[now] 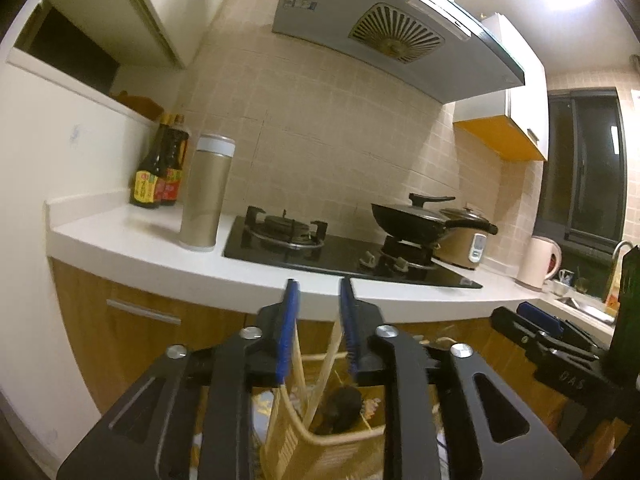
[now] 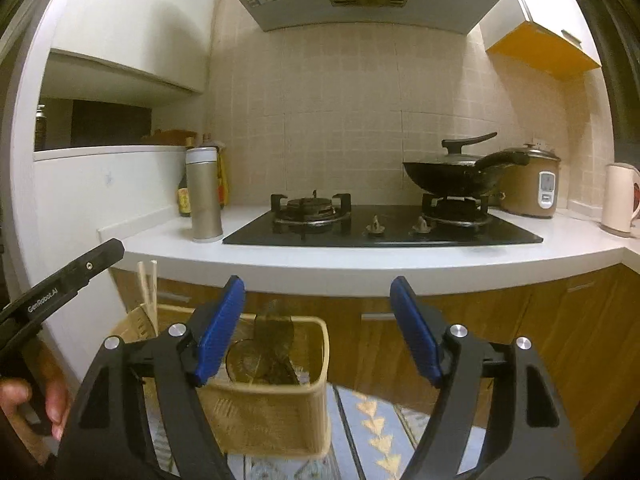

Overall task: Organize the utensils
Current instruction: 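Open the left tool over the caddy while the right tool releases its spoon, then move both open tools back down toward the remaining chopsticks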

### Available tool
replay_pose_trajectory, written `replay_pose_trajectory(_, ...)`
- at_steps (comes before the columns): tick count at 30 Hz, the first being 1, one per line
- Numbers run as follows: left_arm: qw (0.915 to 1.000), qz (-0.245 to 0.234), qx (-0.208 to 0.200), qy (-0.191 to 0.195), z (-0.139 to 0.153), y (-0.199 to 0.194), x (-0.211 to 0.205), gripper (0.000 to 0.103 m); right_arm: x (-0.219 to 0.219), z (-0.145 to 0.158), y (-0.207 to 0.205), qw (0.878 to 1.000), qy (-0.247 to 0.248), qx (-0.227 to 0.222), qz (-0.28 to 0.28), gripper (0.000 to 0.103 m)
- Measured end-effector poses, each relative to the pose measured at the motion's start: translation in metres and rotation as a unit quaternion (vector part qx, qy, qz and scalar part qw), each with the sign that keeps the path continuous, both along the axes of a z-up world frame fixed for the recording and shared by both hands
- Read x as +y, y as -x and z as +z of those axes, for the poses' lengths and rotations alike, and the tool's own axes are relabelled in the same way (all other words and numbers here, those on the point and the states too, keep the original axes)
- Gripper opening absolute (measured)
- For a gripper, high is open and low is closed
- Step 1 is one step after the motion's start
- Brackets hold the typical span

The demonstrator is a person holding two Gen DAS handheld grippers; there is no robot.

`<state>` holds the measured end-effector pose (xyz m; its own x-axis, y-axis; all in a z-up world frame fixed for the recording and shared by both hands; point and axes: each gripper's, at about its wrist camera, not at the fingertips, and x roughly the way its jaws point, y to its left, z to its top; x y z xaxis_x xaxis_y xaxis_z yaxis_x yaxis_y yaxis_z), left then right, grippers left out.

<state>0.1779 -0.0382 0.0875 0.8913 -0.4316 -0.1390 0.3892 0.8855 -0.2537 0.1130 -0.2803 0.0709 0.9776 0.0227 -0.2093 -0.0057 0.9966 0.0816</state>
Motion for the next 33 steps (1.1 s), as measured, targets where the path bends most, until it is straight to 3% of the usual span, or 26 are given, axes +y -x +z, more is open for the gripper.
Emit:
replay_pose_trajectory(10,0.9971,-0.019,0.066,0.034,0.013,0.044,0.044,0.053,-0.009,0.012,0.051,0.996,-0.034,0.085,0.020,0.071)
replay_pose_trajectory(17,0.9918,-0.036,0.121,0.022,0.036,0.072,0.060,0.060,0.001,0.003,0.071,0.980,-0.039,0.193,0.039,0.072)
replay_pose_trajectory(21,0.9811,-0.068,0.179,-0.025,0.024,0.085,0.050,0.060,0.016,-0.030,0.070,0.951,-0.038,0.300,0.069,0.071)
replay_pose_trajectory(24,0.9718,-0.093,0.204,-0.075,0.011,0.099,0.038,0.060,0.025,-0.061,0.067,0.915,-0.051,0.388,0.099,0.071)
replay_pose_trajectory(27,0.9584,-0.129,0.225,-0.119,0.000,0.112,0.025,0.060,0.026,-0.080,0.067,0.888,-0.074,0.439,0.115,0.067)
replay_pose_trajectory(33,0.9392,-0.139,0.254,-0.185,-0.022,0.122,0.010,0.060,0.037,-0.094,0.065,0.872,-0.061,0.470,0.119,0.054)
